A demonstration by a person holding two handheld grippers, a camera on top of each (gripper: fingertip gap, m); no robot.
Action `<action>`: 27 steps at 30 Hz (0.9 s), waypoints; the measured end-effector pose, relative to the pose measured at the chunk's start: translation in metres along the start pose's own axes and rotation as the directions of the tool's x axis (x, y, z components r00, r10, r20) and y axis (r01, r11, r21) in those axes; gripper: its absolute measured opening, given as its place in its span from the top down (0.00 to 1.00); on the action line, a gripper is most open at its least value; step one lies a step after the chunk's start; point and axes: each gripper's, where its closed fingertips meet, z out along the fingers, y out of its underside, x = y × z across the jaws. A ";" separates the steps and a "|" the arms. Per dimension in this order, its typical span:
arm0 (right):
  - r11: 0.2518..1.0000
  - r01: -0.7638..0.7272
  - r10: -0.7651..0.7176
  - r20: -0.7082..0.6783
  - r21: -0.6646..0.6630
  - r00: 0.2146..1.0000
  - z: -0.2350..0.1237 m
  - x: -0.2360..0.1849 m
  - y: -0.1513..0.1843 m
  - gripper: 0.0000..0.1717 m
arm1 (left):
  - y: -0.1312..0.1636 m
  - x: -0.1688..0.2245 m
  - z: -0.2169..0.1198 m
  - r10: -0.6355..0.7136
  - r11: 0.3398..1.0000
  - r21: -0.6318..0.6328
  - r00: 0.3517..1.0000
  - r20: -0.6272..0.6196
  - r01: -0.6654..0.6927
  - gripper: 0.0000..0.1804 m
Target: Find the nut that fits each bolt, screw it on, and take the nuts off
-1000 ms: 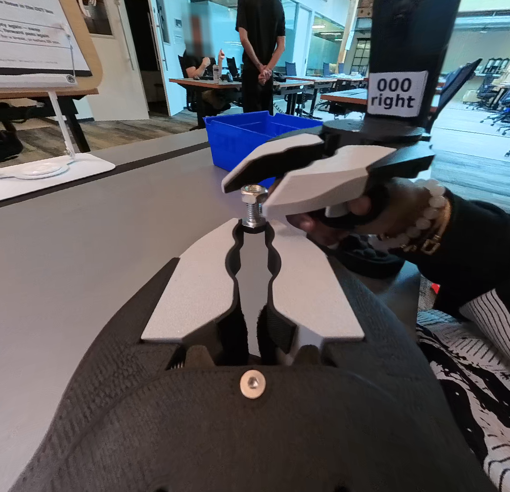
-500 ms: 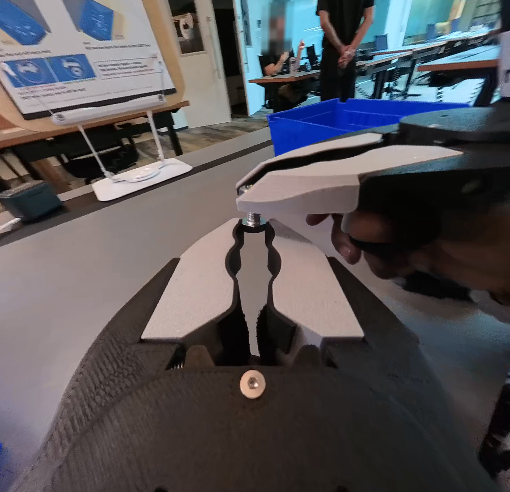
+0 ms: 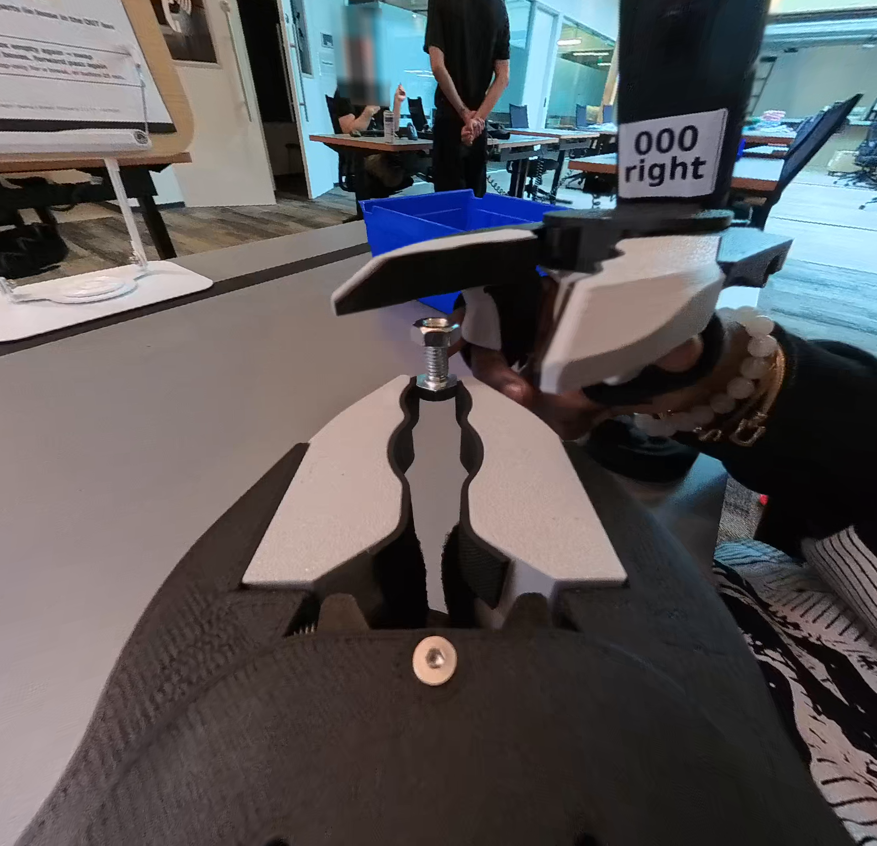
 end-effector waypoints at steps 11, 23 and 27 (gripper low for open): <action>1.000 0.013 -0.013 0.012 -0.009 1.000 0.000 -0.006 0.008 0.59 | 0.001 -0.003 0.001 -0.043 0.999 -0.002 0.999 -0.015 0.043 0.92; 0.999 0.006 -0.005 -0.036 0.042 0.999 -0.029 -0.015 0.007 0.75 | 0.000 -0.007 -0.001 -0.058 0.998 0.007 0.998 -0.006 0.058 0.92; 0.998 0.004 0.001 -0.080 0.057 0.997 -0.025 -0.001 0.007 0.63 | 0.000 -0.005 0.000 -0.048 0.999 0.002 0.999 -0.013 0.048 0.92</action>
